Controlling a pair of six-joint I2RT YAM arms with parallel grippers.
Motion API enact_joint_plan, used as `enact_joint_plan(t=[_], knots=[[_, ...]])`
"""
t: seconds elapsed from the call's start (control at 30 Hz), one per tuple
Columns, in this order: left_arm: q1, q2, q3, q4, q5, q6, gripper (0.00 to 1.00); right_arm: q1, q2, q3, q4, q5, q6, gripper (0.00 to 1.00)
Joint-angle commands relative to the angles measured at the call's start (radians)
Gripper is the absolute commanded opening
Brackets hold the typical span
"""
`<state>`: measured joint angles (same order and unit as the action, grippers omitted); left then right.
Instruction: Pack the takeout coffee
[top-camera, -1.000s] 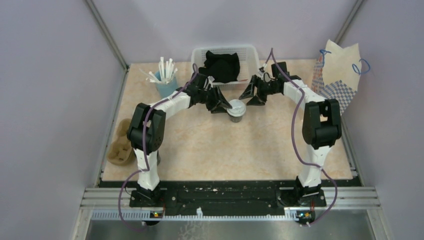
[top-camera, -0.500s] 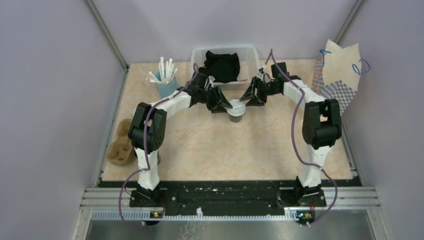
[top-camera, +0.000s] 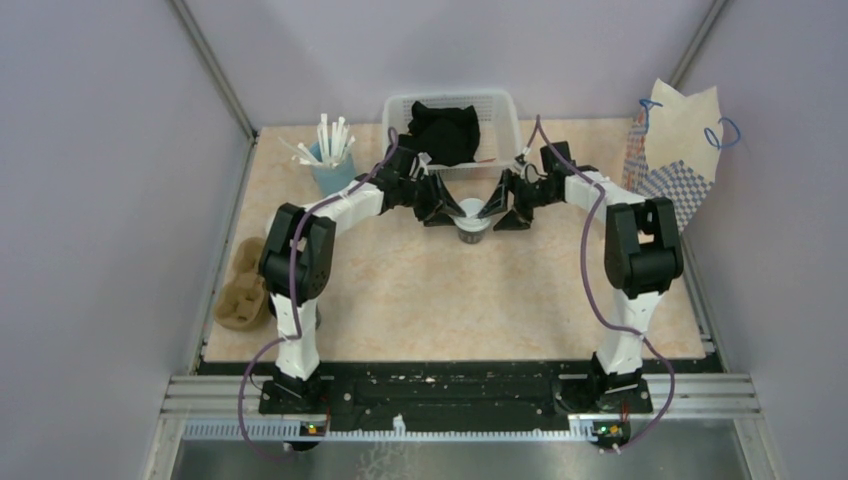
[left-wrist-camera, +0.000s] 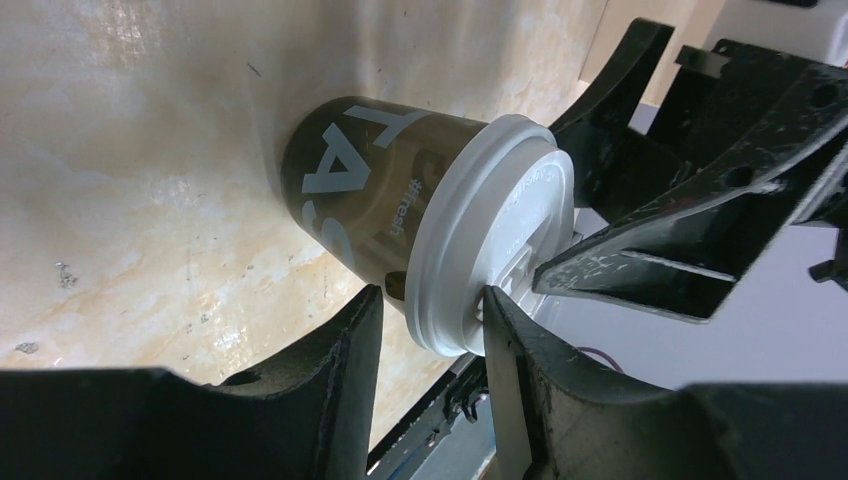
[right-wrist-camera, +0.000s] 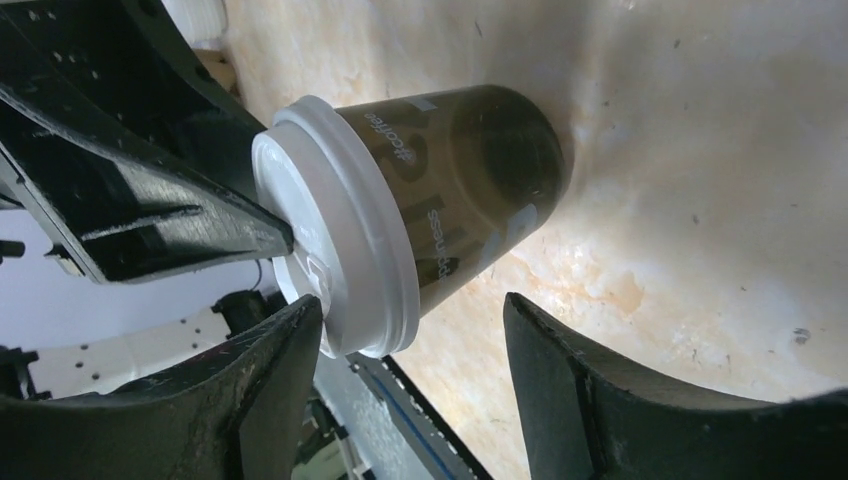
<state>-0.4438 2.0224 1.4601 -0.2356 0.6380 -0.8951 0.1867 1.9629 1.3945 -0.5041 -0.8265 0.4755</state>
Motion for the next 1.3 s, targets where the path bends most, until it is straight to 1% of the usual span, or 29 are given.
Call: enact_joint_plan(t=[0.0, 0.2, 0.3, 0.37, 0.4, 0.47, 0.57, 0.63, 0.73, 0.8, 0.87, 0.9, 1.0, 1.07, 1.2, 1.27], knots=[[-0.002, 0.038, 0.032, 0.011, -0.01, 0.024, 0.48, 0.0, -0.036, -0.053, 0.19, -0.081, 0.039, 0.64], [0.003, 0.055, 0.018, 0.016, -0.018, 0.034, 0.47, -0.021, 0.001, -0.151, 0.4, -0.098, 0.104, 0.64], [0.006, 0.06, 0.017, 0.018, -0.009, 0.037, 0.47, -0.024, 0.0, -0.105, 0.305, -0.08, 0.063, 0.66], [0.007, 0.054, 0.019, 0.015, -0.009, 0.04, 0.47, -0.025, -0.04, -0.088, 0.271, -0.092, 0.071, 0.72], [0.007, 0.053, 0.019, 0.015, -0.009, 0.041, 0.48, -0.028, -0.065, -0.093, 0.264, -0.1, 0.074, 0.76], [0.007, 0.052, 0.02, 0.013, -0.009, 0.041, 0.48, -0.034, -0.108, -0.121, 0.271, -0.126, 0.09, 0.79], [0.007, 0.052, 0.017, 0.011, -0.008, 0.039, 0.48, -0.038, -0.15, -0.169, 0.277, -0.142, 0.106, 0.79], [0.007, 0.052, 0.018, 0.008, -0.01, 0.039, 0.48, -0.038, -0.174, -0.219, 0.316, -0.15, 0.129, 0.75], [0.007, 0.051, 0.023, 0.001, -0.011, 0.04, 0.48, -0.038, -0.211, -0.291, 0.383, -0.143, 0.163, 0.61], [0.007, 0.049, 0.025, -0.001, -0.011, 0.041, 0.48, -0.038, -0.23, -0.35, 0.481, -0.153, 0.233, 0.6], [0.006, 0.051, 0.026, -0.003, -0.011, 0.04, 0.48, -0.038, -0.238, -0.406, 0.581, -0.158, 0.298, 0.51], [0.007, 0.052, 0.026, -0.003, -0.011, 0.039, 0.48, -0.038, -0.238, -0.416, 0.603, -0.158, 0.312, 0.49], [0.007, 0.05, 0.026, -0.006, -0.011, 0.039, 0.48, -0.038, -0.223, -0.41, 0.603, -0.149, 0.305, 0.49], [0.007, 0.05, 0.026, -0.008, -0.012, 0.041, 0.47, -0.038, -0.209, -0.41, 0.604, -0.14, 0.303, 0.46], [0.007, 0.051, 0.024, -0.01, -0.012, 0.039, 0.47, -0.036, -0.189, -0.425, 0.674, -0.133, 0.353, 0.43], [0.007, 0.051, 0.024, -0.009, -0.012, 0.04, 0.47, -0.033, -0.174, -0.417, 0.676, -0.129, 0.356, 0.41]])
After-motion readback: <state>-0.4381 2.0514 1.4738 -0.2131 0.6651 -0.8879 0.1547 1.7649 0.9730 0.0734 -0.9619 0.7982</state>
